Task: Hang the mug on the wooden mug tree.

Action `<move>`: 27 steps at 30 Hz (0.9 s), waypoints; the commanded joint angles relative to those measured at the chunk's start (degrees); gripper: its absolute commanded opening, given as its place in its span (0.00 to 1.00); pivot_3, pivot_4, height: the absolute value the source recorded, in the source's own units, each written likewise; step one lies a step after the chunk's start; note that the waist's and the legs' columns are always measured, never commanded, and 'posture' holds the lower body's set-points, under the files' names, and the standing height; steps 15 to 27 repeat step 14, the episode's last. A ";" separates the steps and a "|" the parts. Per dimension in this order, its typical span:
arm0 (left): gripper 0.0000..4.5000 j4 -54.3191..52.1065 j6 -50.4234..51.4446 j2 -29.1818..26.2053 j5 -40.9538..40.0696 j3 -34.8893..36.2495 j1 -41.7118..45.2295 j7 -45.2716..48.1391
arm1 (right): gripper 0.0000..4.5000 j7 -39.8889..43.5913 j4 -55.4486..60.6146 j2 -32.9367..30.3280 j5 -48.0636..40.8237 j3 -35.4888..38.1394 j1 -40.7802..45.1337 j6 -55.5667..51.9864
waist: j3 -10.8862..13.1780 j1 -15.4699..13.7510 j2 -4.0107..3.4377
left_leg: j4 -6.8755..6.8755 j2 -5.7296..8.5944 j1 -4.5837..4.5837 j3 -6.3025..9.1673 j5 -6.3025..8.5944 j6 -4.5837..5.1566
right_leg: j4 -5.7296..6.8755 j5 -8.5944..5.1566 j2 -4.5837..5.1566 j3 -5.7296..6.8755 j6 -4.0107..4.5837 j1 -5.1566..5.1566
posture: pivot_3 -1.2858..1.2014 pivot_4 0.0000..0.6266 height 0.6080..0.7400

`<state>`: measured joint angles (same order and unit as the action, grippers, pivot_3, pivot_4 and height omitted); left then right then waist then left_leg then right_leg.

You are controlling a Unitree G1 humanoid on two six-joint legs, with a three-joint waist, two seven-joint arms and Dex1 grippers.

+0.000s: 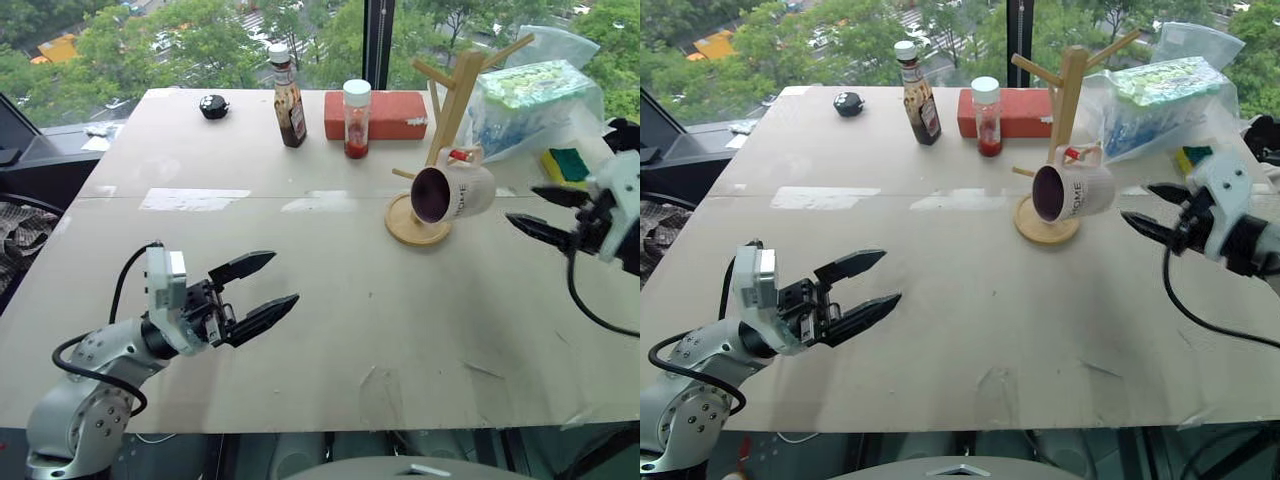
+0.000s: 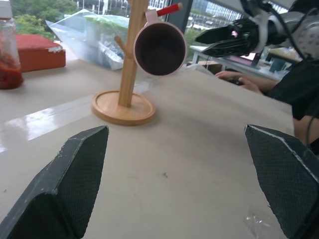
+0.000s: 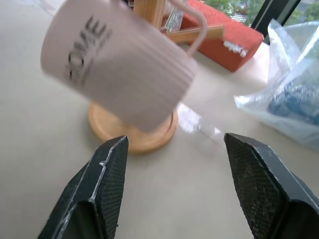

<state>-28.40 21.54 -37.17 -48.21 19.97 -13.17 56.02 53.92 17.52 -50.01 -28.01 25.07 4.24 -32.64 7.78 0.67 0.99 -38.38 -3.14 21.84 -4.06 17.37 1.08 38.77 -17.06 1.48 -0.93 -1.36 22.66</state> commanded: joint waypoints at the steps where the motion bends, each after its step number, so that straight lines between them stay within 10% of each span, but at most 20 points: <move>1: 1.00 2.56 -0.58 -1.22 1.33 2.01 -1.31 1.21 | 0.74 3.55 -2.31 0.52 0.77 4.62 -6.63 6.51 | 0.00 -0.01 0.00 | -0.01 0.01 -0.01 0.00 0.00 0.00 | 0.00 0.00 -0.07 0.00 0.00 0.00 | 0.52 0.24 1.00; 5: 1.00 5.63 -1.68 -1.67 3.71 2.22 -3.40 2.55 | 0.97 5.58 -5.11 1.47 3.93 4.94 -14.86 14.28 | 0.00 0.16 0.01 | -0.04 0.02 -0.12 -0.07 0.03 0.05 | 0.04 0.00 -0.24 -0.13 0.00 -0.08 | 0.52 0.24 1.00; 27: 1.00 8.47 -3.17 -2.20 9.11 0.38 -4.51 2.99 | 0.97 1.95 -12.01 4.63 9.29 3.00 -18.71 25.56 | 0.00 0.03 0.01 | -0.04 -0.01 -0.13 -0.08 0.03 0.04 | 0.05 0.00 -0.33 -0.17 0.00 -0.07 | 0.52 0.24 1.00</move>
